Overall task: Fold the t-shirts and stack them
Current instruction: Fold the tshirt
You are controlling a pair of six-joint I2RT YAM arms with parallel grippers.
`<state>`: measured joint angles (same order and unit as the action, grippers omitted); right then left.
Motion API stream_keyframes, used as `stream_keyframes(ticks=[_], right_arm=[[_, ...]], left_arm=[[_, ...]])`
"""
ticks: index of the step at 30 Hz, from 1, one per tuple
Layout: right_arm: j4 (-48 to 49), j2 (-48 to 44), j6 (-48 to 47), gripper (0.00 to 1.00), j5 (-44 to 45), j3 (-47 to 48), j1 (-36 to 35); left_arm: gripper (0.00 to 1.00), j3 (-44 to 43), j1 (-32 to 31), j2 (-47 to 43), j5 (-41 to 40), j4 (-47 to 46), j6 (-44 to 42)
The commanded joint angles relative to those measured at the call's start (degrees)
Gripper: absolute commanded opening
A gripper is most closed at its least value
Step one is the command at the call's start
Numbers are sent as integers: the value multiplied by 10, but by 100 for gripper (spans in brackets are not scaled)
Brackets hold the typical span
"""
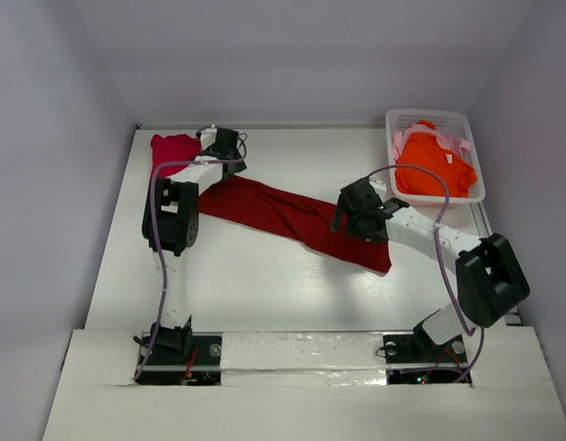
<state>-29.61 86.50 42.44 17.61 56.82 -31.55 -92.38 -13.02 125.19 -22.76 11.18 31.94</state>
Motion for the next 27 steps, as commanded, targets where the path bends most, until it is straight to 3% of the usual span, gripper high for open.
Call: stream_keyframes(ticks=[1, 15, 27], right_arm=[[2, 24, 0, 98, 2, 7, 2], [74, 53, 4, 98, -40, -40, 2], [192, 150, 13, 98, -98, -74, 2]], left_arm=[[99, 1, 4, -11, -7, 4, -5], [99, 49, 4, -52, -22, 5, -15], [99, 51, 4, -68, -27, 21, -10]])
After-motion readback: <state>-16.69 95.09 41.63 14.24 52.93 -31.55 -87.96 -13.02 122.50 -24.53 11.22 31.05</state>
